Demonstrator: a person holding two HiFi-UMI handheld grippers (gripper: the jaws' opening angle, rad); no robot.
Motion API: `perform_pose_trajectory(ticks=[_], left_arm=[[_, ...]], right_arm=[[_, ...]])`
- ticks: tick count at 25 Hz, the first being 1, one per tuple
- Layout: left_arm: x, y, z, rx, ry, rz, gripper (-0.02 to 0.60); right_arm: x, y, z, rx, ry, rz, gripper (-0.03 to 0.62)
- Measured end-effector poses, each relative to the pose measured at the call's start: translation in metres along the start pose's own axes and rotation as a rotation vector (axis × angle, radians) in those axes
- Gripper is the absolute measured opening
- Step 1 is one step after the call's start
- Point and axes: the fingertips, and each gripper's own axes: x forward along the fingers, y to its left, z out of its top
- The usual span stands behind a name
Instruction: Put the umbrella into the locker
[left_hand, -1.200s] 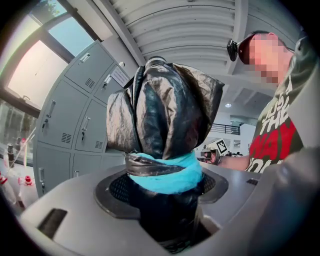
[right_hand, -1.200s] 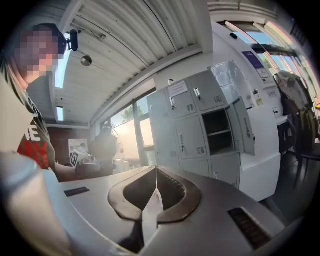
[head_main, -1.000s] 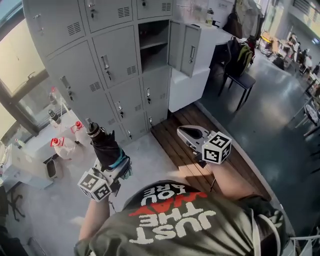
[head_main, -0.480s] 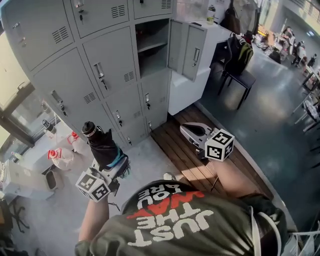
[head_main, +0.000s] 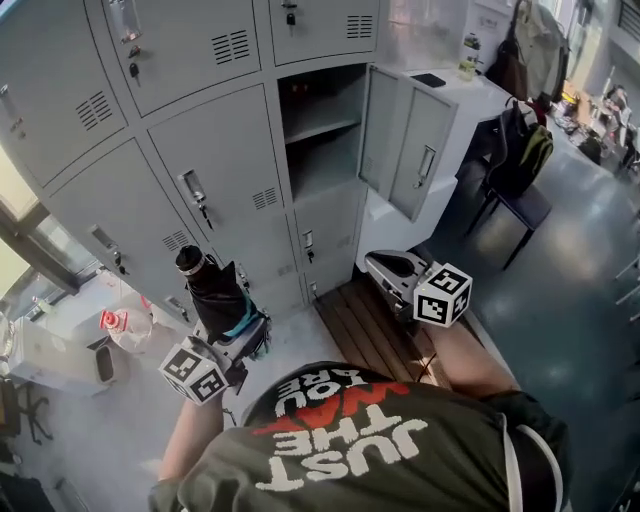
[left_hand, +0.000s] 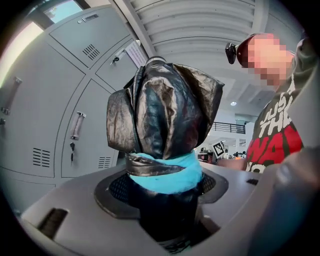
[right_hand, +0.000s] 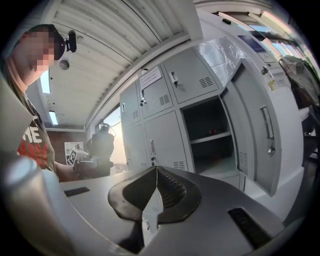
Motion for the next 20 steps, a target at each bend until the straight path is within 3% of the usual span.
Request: perform_pose_trajectory(ticks=[5,8,11,20], left_arm=[[0.094,0.024,0.017,0.011,-0.018,0.032,0.300],[0.141,0.031,0.019,0.073,0.017,0.024,0.299],[0.182,0.040,0.023,0.165,0.071,0.013,0.299],[0.295,0.061,0.044,0.197,0.177,-0.030,0.298]], right_arm=[[0.014,-0.073,0.027,-0.056,0.011,0.060,0.034],[0.015,-0.103,0.027,-0.047,0.022,0.071,0.034],[0.014,-0.125,0.021,-0.037,0.034,0.064,0.034],[0.008,-0.149,0.040,-0.078,-0.001,0.023,0.034]])
